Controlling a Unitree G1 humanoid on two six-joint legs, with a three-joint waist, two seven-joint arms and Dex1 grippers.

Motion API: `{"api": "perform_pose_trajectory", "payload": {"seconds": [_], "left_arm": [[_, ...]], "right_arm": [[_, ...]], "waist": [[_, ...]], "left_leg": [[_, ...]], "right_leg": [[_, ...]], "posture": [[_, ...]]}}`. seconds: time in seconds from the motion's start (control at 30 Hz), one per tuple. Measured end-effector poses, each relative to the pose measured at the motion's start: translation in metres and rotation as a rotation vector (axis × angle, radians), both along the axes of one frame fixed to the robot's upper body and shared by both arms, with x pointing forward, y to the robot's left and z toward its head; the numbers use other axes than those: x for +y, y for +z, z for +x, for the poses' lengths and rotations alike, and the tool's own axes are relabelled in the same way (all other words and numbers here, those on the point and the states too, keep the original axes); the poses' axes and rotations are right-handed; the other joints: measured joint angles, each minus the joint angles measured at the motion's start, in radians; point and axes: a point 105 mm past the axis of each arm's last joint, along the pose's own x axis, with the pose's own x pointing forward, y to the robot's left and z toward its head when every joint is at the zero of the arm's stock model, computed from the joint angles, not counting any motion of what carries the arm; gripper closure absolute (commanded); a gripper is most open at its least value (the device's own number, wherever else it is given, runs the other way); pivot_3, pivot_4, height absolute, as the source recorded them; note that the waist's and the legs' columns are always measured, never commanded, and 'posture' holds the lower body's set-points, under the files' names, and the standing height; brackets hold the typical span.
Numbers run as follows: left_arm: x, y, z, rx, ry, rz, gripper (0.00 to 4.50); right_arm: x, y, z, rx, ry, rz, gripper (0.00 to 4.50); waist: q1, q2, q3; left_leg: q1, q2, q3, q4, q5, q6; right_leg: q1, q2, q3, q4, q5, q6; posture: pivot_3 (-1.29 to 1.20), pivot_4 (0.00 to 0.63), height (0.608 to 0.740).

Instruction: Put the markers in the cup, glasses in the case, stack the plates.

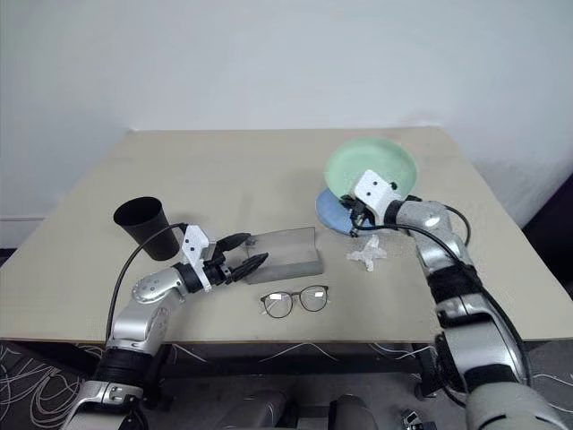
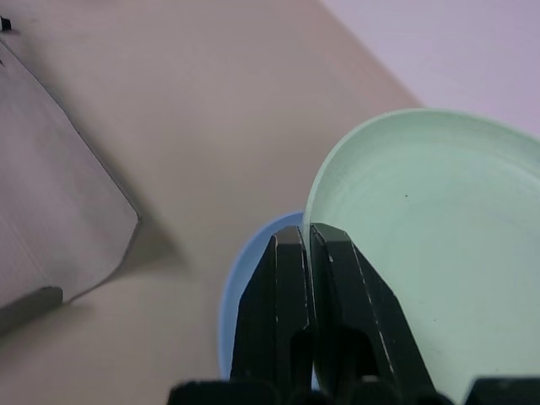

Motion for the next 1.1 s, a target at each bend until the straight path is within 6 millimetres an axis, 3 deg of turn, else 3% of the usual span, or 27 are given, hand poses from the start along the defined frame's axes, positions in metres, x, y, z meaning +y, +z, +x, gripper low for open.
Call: {"api": "perform_pose_trajectory", "payload": {"seconds": [0.13,0.23,0.4,0.53,0.73,0.77,0.9,1.03,1.1], "left_arm": [[0.003,-0.002,-0.003,0.003,0.022,0.000,0.84],[0.005,-0.002,-0.005,-0.003,0.033,0.002,0.84],[0.006,0.000,-0.006,-0.010,0.043,0.002,0.84],[0.006,0.000,-0.006,-0.010,0.045,0.002,0.84],[0.005,0.000,-0.006,-0.010,0.042,0.002,0.84],[0.003,0.001,-0.006,-0.014,0.033,0.000,0.84],[0.003,0.002,-0.006,-0.013,0.026,0.003,0.84],[0.000,0.004,-0.005,-0.016,0.008,0.001,0.84],[-0.001,0.005,-0.005,-0.020,0.002,0.001,0.84]], "right_arm": [[-0.001,-0.023,0.002,0.071,-0.007,-0.021,4.48],[-0.003,-0.035,0.001,0.105,-0.015,-0.024,3.85],[-0.006,-0.034,0.005,0.086,-0.031,-0.020,2.19],[-0.006,-0.024,0.007,0.035,-0.027,-0.004,2.19],[-0.011,0.016,0.006,-0.049,0.018,0.040,2.19],[-0.017,0.018,-0.002,-0.021,0.028,0.043,2.19],[-0.034,0.000,-0.033,0.160,0.027,0.054,2.19],[-0.037,-0.012,-0.056,0.281,0.006,0.072,2.19],[-0.038,-0.014,-0.061,0.306,-0.011,0.079,1.82]], "waist": [[-0.001,0.000,0.000],[-0.007,0.001,0.000],[-0.017,0.002,0.000],[-0.025,0.002,0.000],[-0.027,0.002,0.000],[-0.021,0.002,0.000],[-0.010,0.002,-0.001],[-0.009,0.002,0.000],[-0.008,0.002,0.000]], "left_leg": [[0.000,0.000,0.000,-0.001,0.000,0.000],[0.000,0.000,0.000,-0.001,0.000,-0.001],[0.002,0.000,0.000,-0.002,0.001,-0.002],[0.002,0.000,-0.001,-0.001,0.001,-0.002],[0.002,0.001,-0.001,-0.002,0.001,-0.002],[0.001,0.001,-0.003,-0.001,0.001,-0.002],[0.000,0.001,-0.001,-0.001,0.001,-0.002],[0.000,0.001,0.000,-0.001,0.001,-0.002],[0.000,0.002,0.000,-0.001,0.001,-0.002]], "right_leg": [[-0.001,0.001,0.001,0.000,0.000,-0.001],[-0.001,0.001,0.002,0.001,0.001,-0.001],[-0.001,0.002,0.002,0.002,0.001,-0.003],[-0.001,0.003,0.002,0.002,0.002,-0.003],[-0.001,0.004,0.003,0.002,0.002,-0.003],[-0.001,0.003,0.001,0.002,0.002,-0.003],[-0.002,0.002,0.001,0.001,0.002,-0.003],[-0.001,0.001,0.001,0.002,0.000,0.000],[-0.001,0.002,0.001,0.002,0.000,0.000]], "posture": [[0.00,0.000,0.736],[0.00,0.000,0.736],[0.00,0.000,0.736],[0.00,0.000,0.736],[0.00,0.000,0.736],[0.00,0.000,0.736],[0.00,0.000,0.736],[0.00,0.000,0.736],[0.00,0.000,0.736]]}}
